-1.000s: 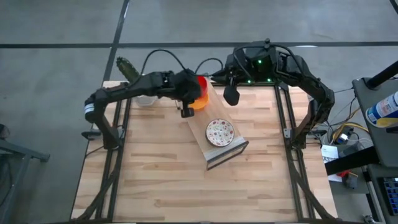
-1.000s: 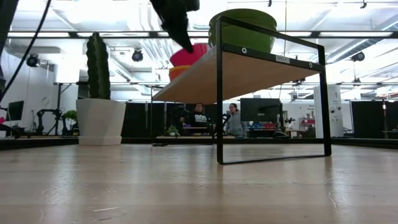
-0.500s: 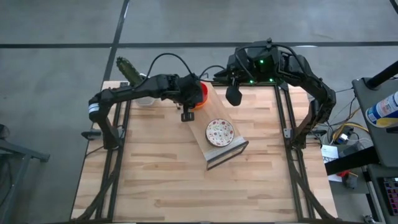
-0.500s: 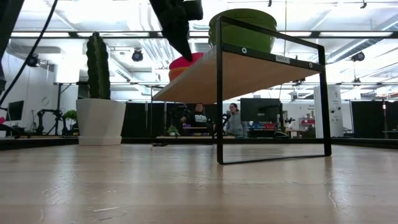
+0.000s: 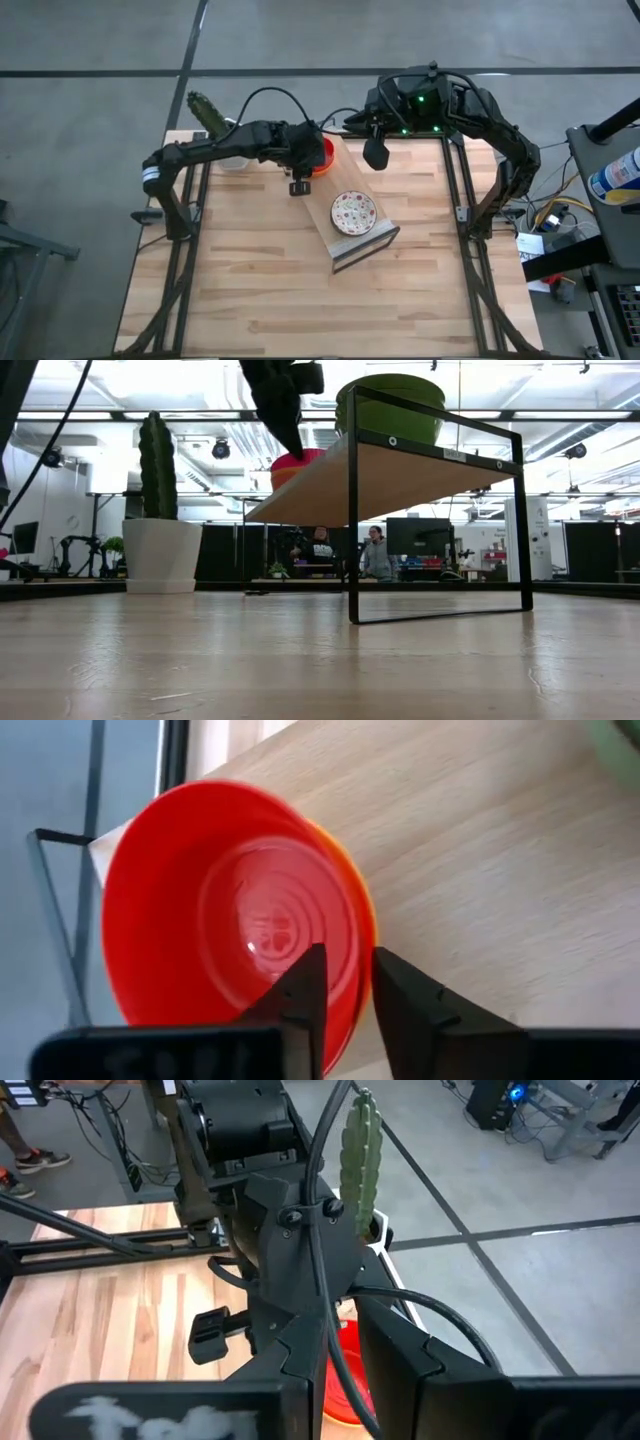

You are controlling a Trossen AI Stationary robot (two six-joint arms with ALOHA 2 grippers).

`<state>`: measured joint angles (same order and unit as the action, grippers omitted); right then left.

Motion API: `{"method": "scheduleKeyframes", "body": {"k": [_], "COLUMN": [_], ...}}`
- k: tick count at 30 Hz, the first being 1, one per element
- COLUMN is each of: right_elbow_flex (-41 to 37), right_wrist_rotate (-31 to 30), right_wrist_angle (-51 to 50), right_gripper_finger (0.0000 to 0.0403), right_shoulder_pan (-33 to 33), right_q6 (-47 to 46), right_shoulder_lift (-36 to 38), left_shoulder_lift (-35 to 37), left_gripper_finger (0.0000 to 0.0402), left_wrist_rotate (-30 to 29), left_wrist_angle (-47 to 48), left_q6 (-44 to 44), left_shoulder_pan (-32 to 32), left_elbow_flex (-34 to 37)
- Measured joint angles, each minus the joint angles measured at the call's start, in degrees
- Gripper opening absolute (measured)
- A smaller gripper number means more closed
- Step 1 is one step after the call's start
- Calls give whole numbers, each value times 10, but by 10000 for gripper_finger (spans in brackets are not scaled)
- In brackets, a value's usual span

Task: Pick & Place Mini bowls
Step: Stack the orange bowl on the yellow bowl

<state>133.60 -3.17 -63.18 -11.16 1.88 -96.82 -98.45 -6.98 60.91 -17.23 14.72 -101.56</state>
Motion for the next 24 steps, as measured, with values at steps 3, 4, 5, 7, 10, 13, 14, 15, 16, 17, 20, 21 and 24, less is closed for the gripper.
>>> {"method": "scheduleKeyframes", "body": {"k": [3, 4, 5, 7, 10, 13, 14, 15, 16, 17, 20, 21, 24], "right_elbow_flex": [0, 0, 0, 0, 0, 0, 0, 0, 0, 0, 0, 0, 0], "right_wrist_rotate": [0, 0, 0, 0, 0, 0, 0, 0, -1, -6, -14, -15, -16], "right_wrist_angle": [0, 0, 0, 0, 0, 0, 1, 2, 3, 4, 11, 14, 23], "right_gripper_finger": [56, 56, 56, 56, 56, 56, 56, 56, 56, 56, 56, 56, 56], "right_shoulder_pan": [0, 0, 0, 0, 0, 0, 0, 0, 0, 0, 0, 0, 0], "right_q6": [0, 0, 0, 0, 0, 0, 0, 0, 0, 0, 1, 1, 2], "right_shoulder_lift": [0, 0, 0, 0, 0, 0, 0, 0, 0, 0, 0, 0, 0], "left_shoulder_lift": [0, 1, 1, 7, 24, 41, 48, 54, 61, 66, 69, 66, 52], "left_gripper_finger": [94, 99, 103, 106, 108, 108, 108, 108, 108, 108, 108, 108, 108], "left_wrist_rotate": [-18, -24, -26, -26, -25, -25, -26, -26, -27, -27, -28, -28, -28], "left_wrist_angle": [6, 9, 13, 16, 15, 14, 10, 7, 4, -3, -27, -33, -39], "left_q6": [1, 1, 0, -1, -6, -5, -4, 4, 17, 32, 53, 53, 57], "left_shoulder_pan": [-1, -2, -3, -7, -12, -12, -12, -12, -12, -11, -9, -9, -9], "left_elbow_flex": [-1, -1, -1, -1, -1, -1, -1, -1, -1, -1, 0, 4, 8]}}
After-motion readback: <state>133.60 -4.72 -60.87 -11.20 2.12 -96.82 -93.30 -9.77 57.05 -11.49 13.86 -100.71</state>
